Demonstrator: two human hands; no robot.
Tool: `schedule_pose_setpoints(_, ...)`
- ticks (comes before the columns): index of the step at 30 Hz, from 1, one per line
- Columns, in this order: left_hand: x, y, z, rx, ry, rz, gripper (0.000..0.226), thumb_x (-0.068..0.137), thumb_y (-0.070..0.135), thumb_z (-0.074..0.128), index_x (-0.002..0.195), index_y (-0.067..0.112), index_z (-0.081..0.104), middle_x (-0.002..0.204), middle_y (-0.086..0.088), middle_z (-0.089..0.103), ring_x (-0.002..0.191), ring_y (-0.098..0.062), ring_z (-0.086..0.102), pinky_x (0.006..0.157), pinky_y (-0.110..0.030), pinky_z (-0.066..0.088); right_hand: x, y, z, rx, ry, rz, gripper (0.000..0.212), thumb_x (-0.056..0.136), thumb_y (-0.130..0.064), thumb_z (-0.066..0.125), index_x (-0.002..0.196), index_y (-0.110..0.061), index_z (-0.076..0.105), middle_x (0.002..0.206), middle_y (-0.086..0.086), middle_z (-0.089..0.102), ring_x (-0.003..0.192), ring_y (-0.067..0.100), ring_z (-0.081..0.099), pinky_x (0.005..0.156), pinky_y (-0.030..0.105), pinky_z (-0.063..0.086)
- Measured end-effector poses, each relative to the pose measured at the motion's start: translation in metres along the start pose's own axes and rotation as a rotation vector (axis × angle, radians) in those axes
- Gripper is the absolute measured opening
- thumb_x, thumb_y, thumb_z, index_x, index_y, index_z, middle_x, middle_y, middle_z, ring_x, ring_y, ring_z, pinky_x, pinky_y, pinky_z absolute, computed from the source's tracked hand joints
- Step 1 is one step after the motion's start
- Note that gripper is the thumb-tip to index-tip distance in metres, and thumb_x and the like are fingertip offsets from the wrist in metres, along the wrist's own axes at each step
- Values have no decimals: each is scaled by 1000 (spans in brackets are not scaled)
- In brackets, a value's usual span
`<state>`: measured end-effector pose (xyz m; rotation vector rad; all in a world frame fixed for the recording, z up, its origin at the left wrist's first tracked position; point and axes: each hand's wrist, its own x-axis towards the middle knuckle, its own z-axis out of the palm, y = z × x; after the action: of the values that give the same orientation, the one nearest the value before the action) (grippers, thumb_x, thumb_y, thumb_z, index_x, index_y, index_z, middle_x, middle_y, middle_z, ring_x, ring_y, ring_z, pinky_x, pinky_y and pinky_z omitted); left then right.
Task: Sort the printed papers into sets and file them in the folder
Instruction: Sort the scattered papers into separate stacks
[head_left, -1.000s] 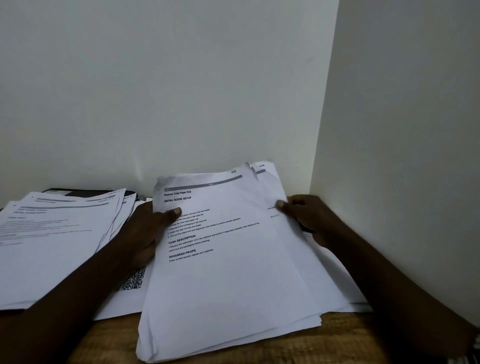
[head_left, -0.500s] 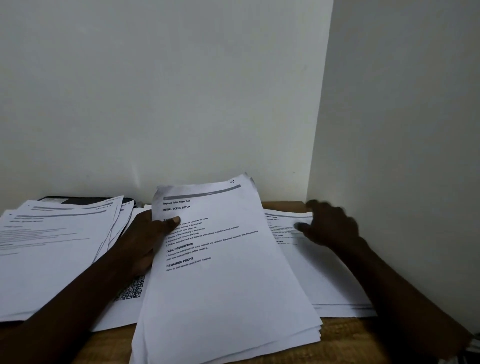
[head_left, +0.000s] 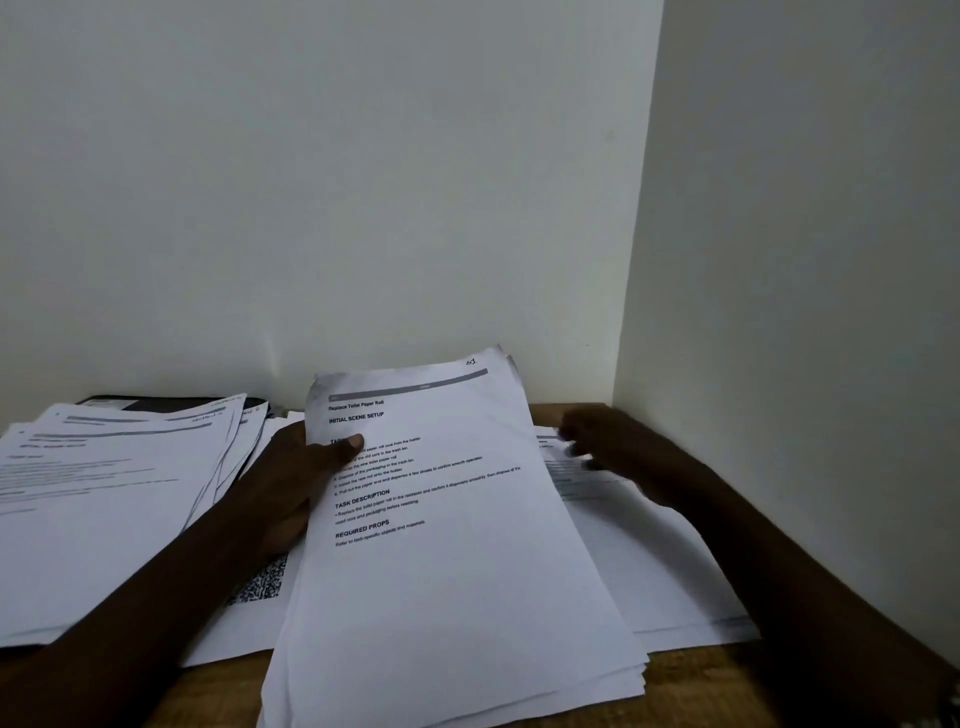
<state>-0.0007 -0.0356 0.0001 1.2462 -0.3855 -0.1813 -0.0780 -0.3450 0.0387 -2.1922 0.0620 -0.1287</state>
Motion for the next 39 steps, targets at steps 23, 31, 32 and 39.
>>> schedule_pose_setpoints(23, 5, 1, -1, -42, 148, -42, 35, 92, 1, 55, 128, 3, 57, 120, -21, 67, 108, -40, 65, 80, -53, 57, 5, -5, 0, 443, 293, 6, 31, 81, -15, 76, 68, -16, 48, 70, 8, 51, 59, 19, 45, 47, 20, 34)
schedule_pose_setpoints(31, 4, 1, -6, 1, 123, -66, 43, 86, 5, 60, 129, 2, 56, 122, -22, 65, 111, -42, 63, 87, -54, 55, 7, 41, -49, -371, 496, 252, 40, 84, -16, 68, 122, -12, 56, 124, 16, 58, 113, 33, 54, 83, 30, 43)
schedule_pose_setpoints(32, 3, 1, -5, 21, 115, -64, 47, 82, 8, 63, 128, 1, 56, 122, -23, 65, 111, -42, 63, 91, -57, 52, 10, 47, -46, -416, 483, 272, 42, 84, -15, 66, 124, -12, 53, 124, 18, 56, 112, 35, 55, 86, 33, 45)
schedule_pose_setpoints(39, 3, -1, -4, 28, 107, -8, 42, 86, 4, 60, 127, -1, 56, 121, -23, 65, 110, -41, 64, 86, -50, 55, 11, 36, -19, -643, 456, 123, 53, 91, -20, 62, 138, -11, 41, 139, 14, 47, 127, 33, 43, 100, 39, 39)
